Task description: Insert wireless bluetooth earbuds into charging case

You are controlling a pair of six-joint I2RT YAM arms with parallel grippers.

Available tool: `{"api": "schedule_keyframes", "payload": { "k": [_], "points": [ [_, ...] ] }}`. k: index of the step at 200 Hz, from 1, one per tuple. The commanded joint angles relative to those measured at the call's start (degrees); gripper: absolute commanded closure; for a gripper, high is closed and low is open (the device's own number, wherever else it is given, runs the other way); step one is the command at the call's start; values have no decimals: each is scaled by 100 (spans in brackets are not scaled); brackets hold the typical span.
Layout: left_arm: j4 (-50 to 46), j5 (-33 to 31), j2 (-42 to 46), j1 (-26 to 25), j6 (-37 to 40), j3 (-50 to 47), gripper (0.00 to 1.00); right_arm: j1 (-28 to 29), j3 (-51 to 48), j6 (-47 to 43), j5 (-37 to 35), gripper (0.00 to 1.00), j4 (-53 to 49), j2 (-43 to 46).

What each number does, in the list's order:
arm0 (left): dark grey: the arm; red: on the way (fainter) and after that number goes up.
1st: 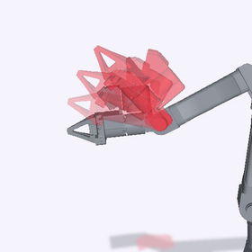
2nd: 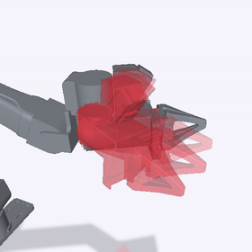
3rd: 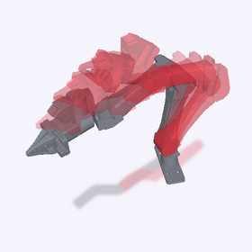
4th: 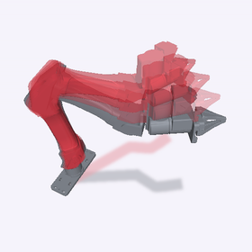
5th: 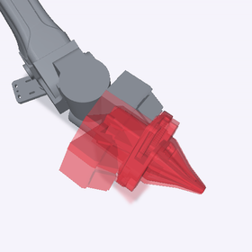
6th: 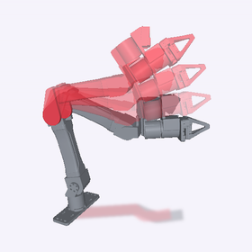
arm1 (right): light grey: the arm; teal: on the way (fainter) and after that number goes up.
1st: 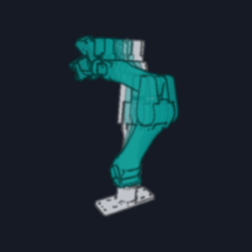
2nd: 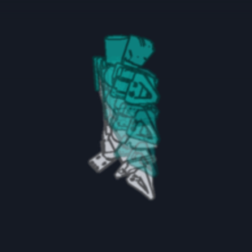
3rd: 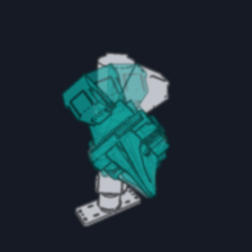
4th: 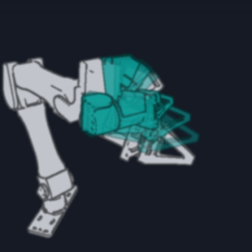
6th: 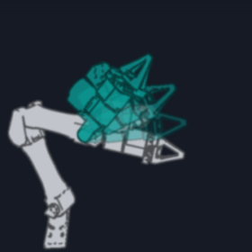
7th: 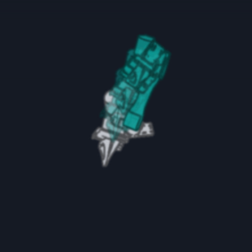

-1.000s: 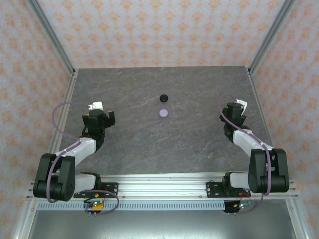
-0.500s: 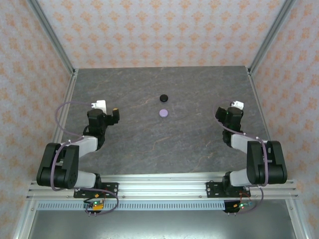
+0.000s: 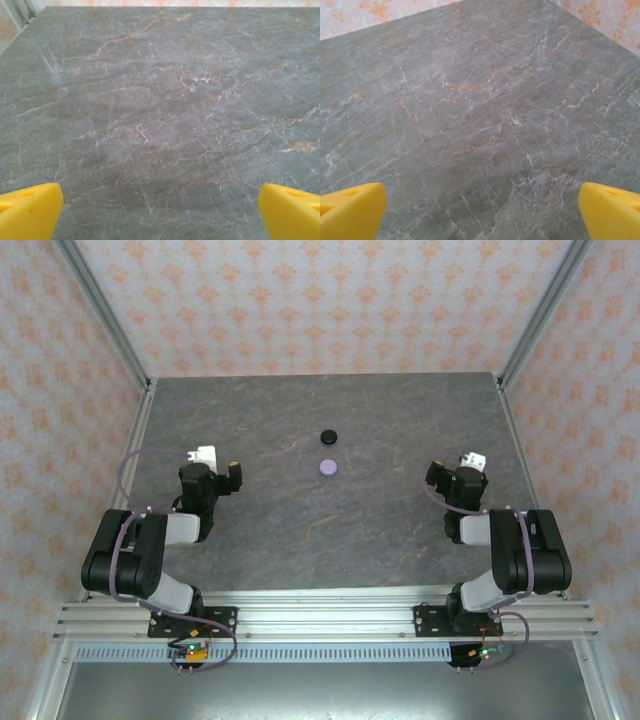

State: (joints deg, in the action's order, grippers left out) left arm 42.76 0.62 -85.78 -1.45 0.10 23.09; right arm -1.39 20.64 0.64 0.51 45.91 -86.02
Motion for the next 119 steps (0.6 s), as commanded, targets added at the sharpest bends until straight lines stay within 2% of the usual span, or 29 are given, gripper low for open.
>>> {"api": "schedule_keyframes", "payload": {
  "k": [1, 119],
  "points": [
    [-44, -220, 9, 0, 85, 143, 0, 63, 188, -97, -79, 1, 42, -46],
    [-58, -212, 4, 3, 79, 153, 0, 139, 199, -175, -114, 1, 15, -56]
  ]
}}
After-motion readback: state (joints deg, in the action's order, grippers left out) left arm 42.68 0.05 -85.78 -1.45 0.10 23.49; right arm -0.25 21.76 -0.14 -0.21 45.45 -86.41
